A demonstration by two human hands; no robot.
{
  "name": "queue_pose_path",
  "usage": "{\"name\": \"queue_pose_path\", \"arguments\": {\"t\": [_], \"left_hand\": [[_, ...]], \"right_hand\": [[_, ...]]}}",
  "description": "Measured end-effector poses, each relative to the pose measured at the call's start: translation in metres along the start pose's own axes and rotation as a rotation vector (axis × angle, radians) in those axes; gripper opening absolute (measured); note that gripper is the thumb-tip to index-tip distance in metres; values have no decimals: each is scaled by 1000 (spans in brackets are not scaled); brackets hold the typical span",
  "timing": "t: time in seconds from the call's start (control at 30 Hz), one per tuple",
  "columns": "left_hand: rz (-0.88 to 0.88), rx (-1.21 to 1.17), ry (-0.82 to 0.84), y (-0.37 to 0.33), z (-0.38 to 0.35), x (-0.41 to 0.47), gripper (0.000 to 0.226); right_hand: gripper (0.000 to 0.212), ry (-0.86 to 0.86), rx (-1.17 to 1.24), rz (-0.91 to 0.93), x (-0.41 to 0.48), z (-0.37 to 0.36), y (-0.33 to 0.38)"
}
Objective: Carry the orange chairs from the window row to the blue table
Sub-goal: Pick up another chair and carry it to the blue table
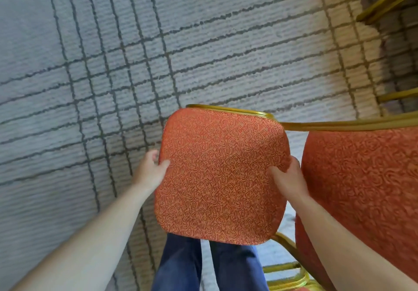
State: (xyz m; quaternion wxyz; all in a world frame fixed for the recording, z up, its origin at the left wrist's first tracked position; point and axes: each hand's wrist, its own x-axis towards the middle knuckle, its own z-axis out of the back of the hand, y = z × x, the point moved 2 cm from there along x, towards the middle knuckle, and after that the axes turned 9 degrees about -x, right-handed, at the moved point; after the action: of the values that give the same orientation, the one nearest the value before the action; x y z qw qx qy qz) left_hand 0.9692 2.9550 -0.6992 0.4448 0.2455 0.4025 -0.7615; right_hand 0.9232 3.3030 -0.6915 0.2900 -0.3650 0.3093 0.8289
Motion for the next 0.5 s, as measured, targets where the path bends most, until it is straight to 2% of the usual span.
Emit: {"name": "queue_pose_path", "arguments": {"t": [0.1,0.17,0.23,0.37,0.5], "left_hand": [[17,-8,-7,14,-10,24,69],[17,-61,8,21,-18,39,73],[-13,-145,13,24,-25,52,66],[7,-256,-40,28,-42,69,55],[30,-360,-118,31,-51,71,36]], "right_hand": [[62,-31,88,-31,23,-10,-10],[74,-60,122,-40,40,-18,-18],[80,-82,160,-61,53,-23,-26],[72,-160,219,-70,75,-33,-35],[86,-239,318,-117,83,-41,-37]]}}
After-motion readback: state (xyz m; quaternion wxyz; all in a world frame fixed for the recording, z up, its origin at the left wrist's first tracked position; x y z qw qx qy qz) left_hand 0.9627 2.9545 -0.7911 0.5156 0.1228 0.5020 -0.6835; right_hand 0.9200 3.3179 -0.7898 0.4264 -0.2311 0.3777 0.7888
